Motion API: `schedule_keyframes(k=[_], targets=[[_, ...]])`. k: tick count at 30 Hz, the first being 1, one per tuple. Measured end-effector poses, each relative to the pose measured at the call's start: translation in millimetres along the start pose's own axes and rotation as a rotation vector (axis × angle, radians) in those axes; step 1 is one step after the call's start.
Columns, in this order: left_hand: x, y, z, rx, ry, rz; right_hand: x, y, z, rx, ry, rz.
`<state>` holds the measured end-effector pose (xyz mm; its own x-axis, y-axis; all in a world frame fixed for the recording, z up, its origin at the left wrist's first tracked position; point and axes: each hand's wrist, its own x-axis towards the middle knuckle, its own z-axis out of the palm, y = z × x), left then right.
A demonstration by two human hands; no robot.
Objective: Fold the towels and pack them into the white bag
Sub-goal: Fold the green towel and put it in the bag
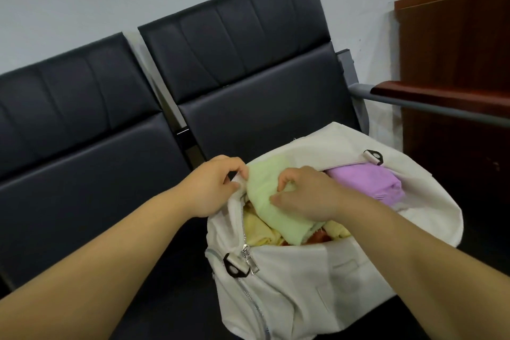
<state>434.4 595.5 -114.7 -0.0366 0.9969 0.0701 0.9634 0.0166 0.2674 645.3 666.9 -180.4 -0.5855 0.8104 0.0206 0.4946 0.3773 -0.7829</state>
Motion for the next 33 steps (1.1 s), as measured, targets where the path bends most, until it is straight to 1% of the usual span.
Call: schedule_keyframes(k=[2,4,7,10,15,22,24,27,29,33], targets=[[1.7,-3.0,-3.4,-0.001,0.007,-0.037,-0.4,-1.0,9.9,-0.005,0.072,-0.060],[1.5,-4.7,-5.1,-0.023,0.057,-0.061,-3.3,1.4,17.7,0.014,0.097,-0.113],[1.7,-8.6,-4.5,-0.025,0.135,-0.068,-4.1,6.6,22.9,-0.013,0.011,-0.141],[3.9,-8.9,-4.0,-0.040,0.207,-0.060,2.7,11.2,26.9,-0.088,-0.108,-0.075],[1.1,-3.6,-4.2,-0.042,0.240,-0.001,22.1,-0.6,31.1,-0.290,-0.203,0.037],[-5.0,-4.3,-3.1,-0.025,0.253,0.015,42.7,-7.6,49.6,-0.438,-0.229,0.127],[-4.2,-2.4,-1.7,-0.027,0.259,0.003,44.7,-8.7,52.6,-0.435,-0.225,0.152],[-3.5,-0.3,1.9,-0.038,0.258,-0.032,34.2,-11.4,45.7,-0.380,-0.207,0.114],[-4.7,3.0,6.0,-0.050,0.246,-0.049,19.9,-8.7,37.7,-0.265,-0.162,0.103],[-13.9,11.8,14.8,-0.108,0.172,-0.042,-20.4,-0.3,21.3,-0.069,-0.087,0.087]])
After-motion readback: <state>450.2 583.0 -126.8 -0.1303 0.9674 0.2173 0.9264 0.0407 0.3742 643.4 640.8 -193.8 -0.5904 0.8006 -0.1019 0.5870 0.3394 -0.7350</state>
